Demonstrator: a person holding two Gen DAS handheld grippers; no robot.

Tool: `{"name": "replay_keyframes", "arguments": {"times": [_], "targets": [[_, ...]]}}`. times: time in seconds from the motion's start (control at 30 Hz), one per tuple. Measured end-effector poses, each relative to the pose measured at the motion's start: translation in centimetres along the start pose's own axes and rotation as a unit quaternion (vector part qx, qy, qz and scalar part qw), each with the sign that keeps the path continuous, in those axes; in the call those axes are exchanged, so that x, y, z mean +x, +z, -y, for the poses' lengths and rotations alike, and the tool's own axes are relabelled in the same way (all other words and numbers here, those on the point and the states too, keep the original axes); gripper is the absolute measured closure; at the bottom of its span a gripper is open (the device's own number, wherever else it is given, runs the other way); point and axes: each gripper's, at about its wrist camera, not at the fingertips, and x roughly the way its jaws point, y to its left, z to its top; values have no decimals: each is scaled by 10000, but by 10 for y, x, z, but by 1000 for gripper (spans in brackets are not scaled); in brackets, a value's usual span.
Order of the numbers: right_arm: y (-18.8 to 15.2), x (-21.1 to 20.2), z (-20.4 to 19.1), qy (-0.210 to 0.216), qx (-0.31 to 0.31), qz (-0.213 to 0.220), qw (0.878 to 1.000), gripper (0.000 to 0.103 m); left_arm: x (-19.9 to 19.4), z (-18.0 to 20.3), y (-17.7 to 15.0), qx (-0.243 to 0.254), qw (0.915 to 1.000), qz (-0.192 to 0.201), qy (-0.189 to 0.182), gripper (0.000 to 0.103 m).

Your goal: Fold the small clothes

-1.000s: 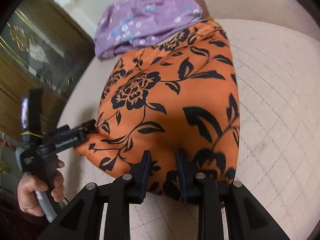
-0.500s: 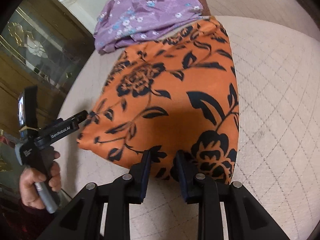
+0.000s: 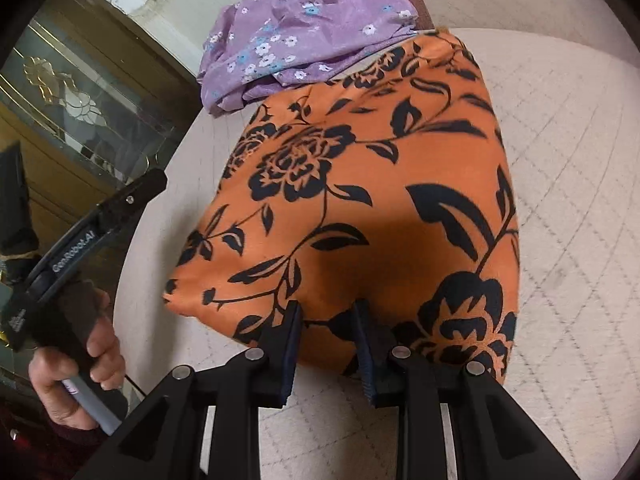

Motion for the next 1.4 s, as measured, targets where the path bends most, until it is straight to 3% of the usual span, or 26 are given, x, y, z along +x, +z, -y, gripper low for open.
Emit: {"name": "replay_keyframes", "arguments": {"times": [0.2, 0.33, 0.37, 0.4, 0.43, 0.47, 0.5, 0.6, 0.8, 0.93, 1.13, 1.2, 1.33, 1.4], "targets": [[2, -3, 3, 137, -80, 21, 9999, 74, 5, 11, -2, 161, 9998, -107, -37, 0], [18, -31, 16, 645, 108, 360, 9972, 73, 18, 8, -6, 47, 9990, -435, -79, 0], [26, -38, 22, 638, 221, 526, 9963, 62, 24, 3, -6, -111, 9983, -566, -125, 0], [34, -46, 32, 597, 381, 714, 9949, 26, 29, -3, -6, -330, 9968, -689, -231, 0], [42, -53, 45, 584, 613, 953, 9918, 13, 31, -7, -6, -476, 9956, -749, -313, 0], [48, -57, 56, 611, 809, 1145, 9882, 8, 36, -16, -6, -789, 9919, -856, -507, 0], [52, -58, 69, 663, 1041, 1256, 9844, 8, 39, -22, -7, -1010, 9882, -944, -659, 0], [61, -40, 106, 865, 1709, 1010, 9763, 8, 52, -33, -13, -1494, 9745, -1259, -1106, 0], [72, 5, 137, 1439, 2422, 768, 9564, 8, 67, -30, -23, -1812, 9568, -1645, -1568, 0], [95, 24, 126, 1485, 2156, 736, 9623, 8, 79, -26, -25, -1874, 9484, -1881, -1731, 0], [134, 61, 100, 1310, 1758, 611, 9738, 10, 83, -14, -24, -1697, 9499, -1873, -1839, 0], [142, 71, 92, 1093, 1694, 643, 9774, 18, 83, -12, -24, -1718, 9491, -1825, -1907, 0], [148, 82, 84, 715, 1600, 747, 9817, 39, 87, -18, -28, -2025, 9331, -1779, -2380, 1], [148, 83, 85, 718, 1656, 801, 9803, 49, 89, -19, -29, -2081, 9294, -1783, -2473, 14]]}}
